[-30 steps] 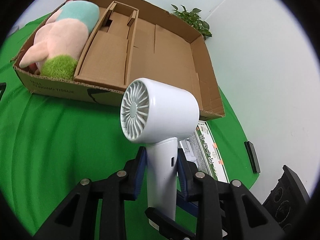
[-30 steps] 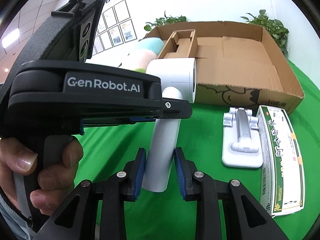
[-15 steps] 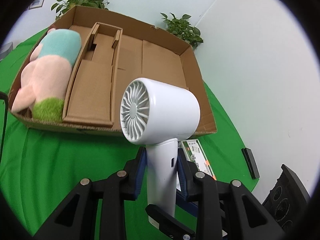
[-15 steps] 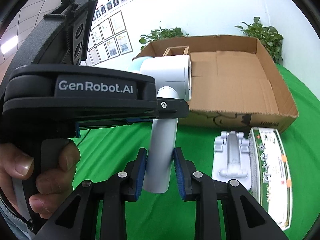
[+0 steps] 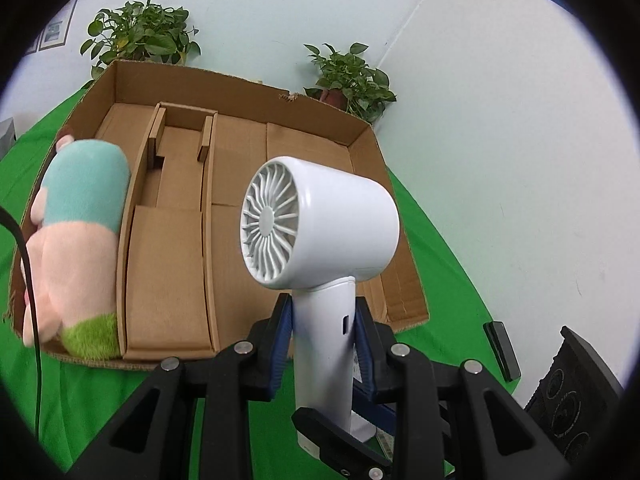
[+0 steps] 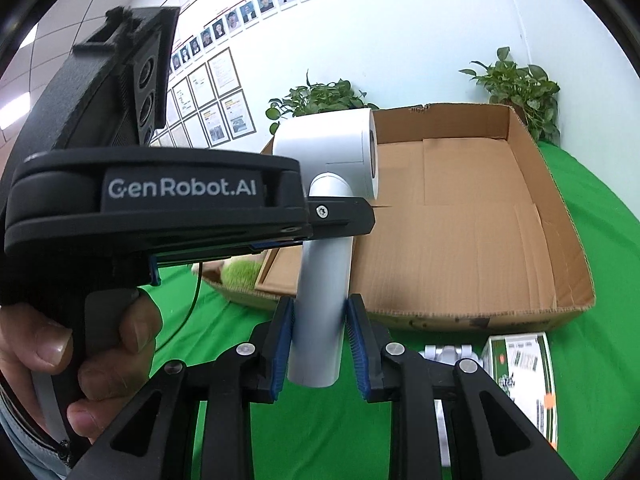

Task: Organize objects
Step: 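Carry the hair dryer with the right gripper over the box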

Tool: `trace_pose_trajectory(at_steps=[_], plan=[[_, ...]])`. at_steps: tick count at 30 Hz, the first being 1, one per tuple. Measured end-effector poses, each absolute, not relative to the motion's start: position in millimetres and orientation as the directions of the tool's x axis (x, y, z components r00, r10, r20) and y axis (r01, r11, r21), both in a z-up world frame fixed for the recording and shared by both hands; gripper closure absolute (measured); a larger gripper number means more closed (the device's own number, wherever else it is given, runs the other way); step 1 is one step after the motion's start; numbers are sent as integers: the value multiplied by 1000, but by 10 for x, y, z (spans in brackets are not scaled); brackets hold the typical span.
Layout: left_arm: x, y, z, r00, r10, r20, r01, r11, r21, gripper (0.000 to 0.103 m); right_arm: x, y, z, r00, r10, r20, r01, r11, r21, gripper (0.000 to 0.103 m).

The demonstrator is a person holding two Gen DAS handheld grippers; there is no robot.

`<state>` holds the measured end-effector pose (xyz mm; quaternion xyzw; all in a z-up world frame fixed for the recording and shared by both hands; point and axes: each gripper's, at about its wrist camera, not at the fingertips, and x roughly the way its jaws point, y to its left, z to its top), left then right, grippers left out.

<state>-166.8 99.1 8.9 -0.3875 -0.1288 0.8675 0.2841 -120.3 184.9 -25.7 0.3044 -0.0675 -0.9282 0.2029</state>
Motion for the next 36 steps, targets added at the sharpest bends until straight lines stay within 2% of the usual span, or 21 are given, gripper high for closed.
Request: trace_pose_trajectory(at_steps=[13, 28, 36], plan=[[-2287, 1128, 116, -525, 577, -626, -390, -817, -425, 75, -2040, 2032, -148, -692, -434, -577, 309, -900, 307, 78], [-2647, 1258, -538, -462, 478, -747, -325, -875, -359, 75, -2631, 2103, -864, -588, -488, -645, 264, -870, 417, 79], [-2662, 1237, -543, -465, 458, -758, -326, -884, -335, 74, -2724, 2040, -932, -581, -460, -671, 257, -886, 385, 79]])
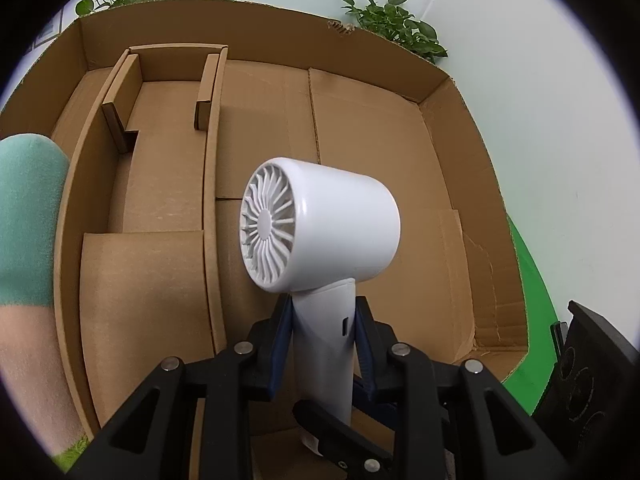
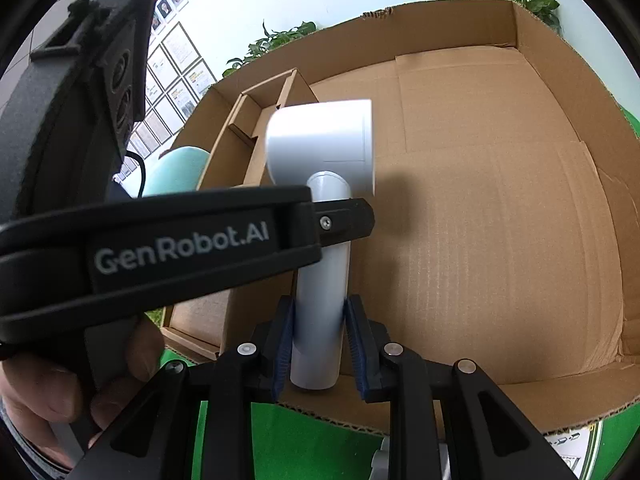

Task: Organize objects
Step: 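Carry the hair dryer with the right gripper over the box, then lower the hair dryer beside the insert tray and open the right gripper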

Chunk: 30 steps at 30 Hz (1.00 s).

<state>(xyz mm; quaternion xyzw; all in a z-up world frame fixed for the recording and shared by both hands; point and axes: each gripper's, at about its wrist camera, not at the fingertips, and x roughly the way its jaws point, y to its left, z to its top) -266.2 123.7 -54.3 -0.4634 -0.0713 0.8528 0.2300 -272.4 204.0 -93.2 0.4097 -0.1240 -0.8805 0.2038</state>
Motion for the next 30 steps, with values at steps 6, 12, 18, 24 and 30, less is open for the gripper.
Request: trace_pose_trajectory(at_steps=[6, 12, 18, 24, 30], plan=[[-2596, 1076, -398, -500, 445, -743, -307, -893, -329, 74, -2634, 1931, -944, -578, -426, -696, 243, -904, 351, 79], [-2475, 862, -306, -521, 444, -729, -302, -895, -329, 74, -2672, 1881, -934, -577, -415, -703, 240, -909, 340, 79], [-2416, 815, -257, -547, 435, -715, -305, -899, -314, 74, -2719, 1850, -944, -567, -414, -712, 228, -910, 347, 79], [-2408, 684, -289, -564, 411, -717, -272, -911, -308, 74, -2651, 1842, -989, -560, -401, -725, 229, -916, 329, 78], [-2370, 626, -407, -545, 410, -732, -277, -911, -304, 74, -2655, 1822, -1001, -547, -409, -731, 269, -912, 309, 74]])
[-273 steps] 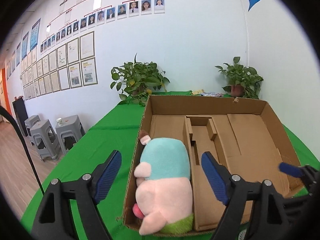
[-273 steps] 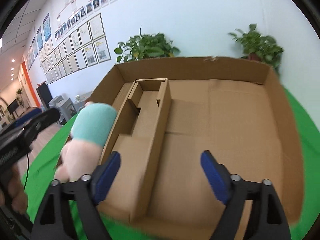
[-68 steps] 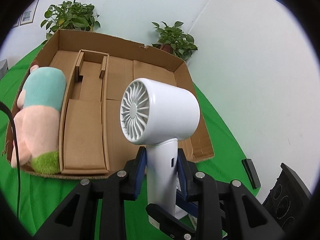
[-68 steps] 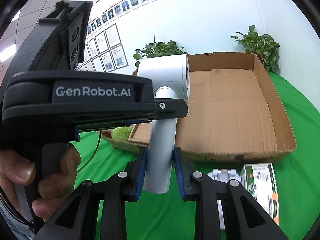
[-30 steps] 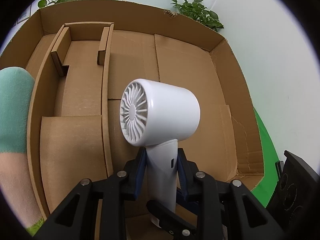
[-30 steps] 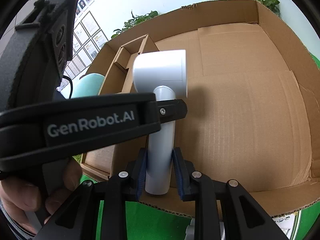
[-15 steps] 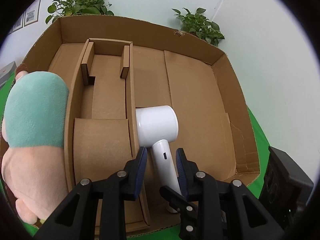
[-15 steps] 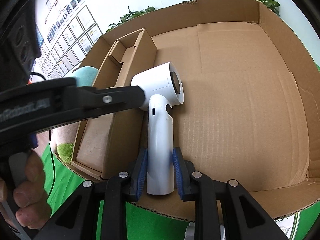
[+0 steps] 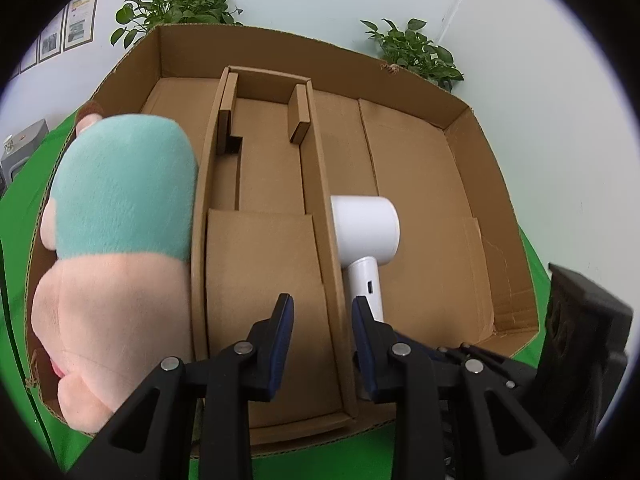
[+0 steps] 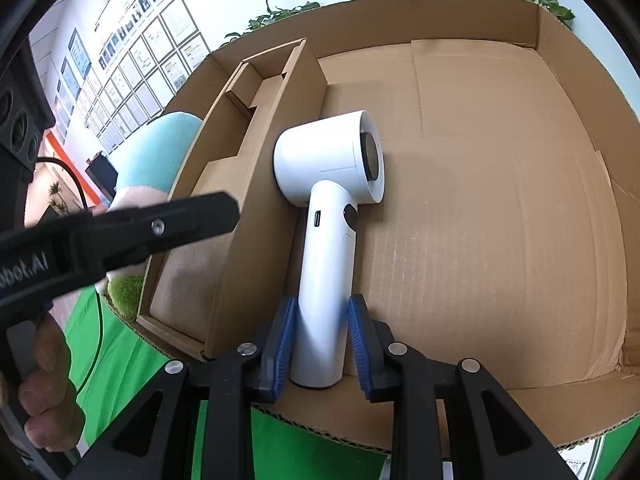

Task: Organize objects
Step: 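Lower the hair dryer beside the insert tray and open the right gripper, then withdraw the right gripper from the box toward the white phone stand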

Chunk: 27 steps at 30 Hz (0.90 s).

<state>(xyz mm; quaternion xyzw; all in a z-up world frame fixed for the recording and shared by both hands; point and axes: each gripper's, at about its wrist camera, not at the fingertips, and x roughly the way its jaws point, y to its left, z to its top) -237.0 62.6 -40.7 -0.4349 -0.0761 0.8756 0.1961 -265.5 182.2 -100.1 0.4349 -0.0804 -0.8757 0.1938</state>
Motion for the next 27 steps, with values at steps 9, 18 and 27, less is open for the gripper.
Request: trace_pose_trajectory(at_steps=[9, 18, 27], plan=[[-2311, 585, -456, -545, 434, -717, -299, -900, -318, 74, -2624, 1788, -985, -545, -400, -737, 293, -914, 280, 80], [-2249, 534, -427, -567, 421, -708, -288, -906, -309, 74, -2672, 1684, -982, -556, -374, -742, 295, -924, 245, 81], [-1798, 563, -65, -742, 329, -584, -278, -944, -179, 53, -2234, 1913, -627, -762, -215, -611, 208, -975, 84, 1]])
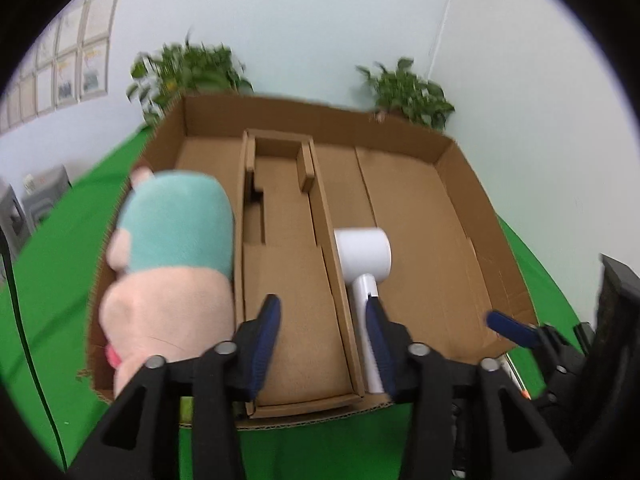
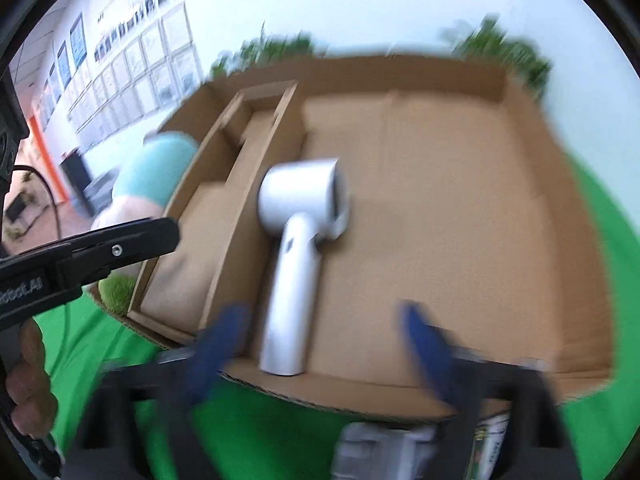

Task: Organize objects
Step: 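Withdraw the right gripper from the box toward the white phone stand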

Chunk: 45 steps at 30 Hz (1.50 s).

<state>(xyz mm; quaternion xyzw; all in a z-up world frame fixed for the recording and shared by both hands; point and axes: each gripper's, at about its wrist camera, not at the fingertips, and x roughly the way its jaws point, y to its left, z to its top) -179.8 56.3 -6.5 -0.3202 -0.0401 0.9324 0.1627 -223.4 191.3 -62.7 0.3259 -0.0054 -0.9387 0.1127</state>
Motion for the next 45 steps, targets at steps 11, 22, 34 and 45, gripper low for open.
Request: trace_pose_trajectory(at_steps=[11, 22, 34, 45], plan=[[-1022, 812, 207, -851, 331, -406, -332, -941, -73, 22, -1312, 2248, -546, -840, -70, -538, 136, -987, -83, 0], [-908, 843, -11, -837, 228, -497, -254, -967, -16, 86, -774, 2421, -531, -874, -92, -477, 132, -990, -51, 16], [-742, 658, 4, -861, 199, -468, -203, -978, -43, 1, -798, 2419, -546, -854, -161, -495, 189, -982, -6, 0], [-745, 598, -153, -821, 237, -520, -239, -969, -65, 1, -627, 2223, -641, -764, -371, -528, 392, -917, 77, 0]])
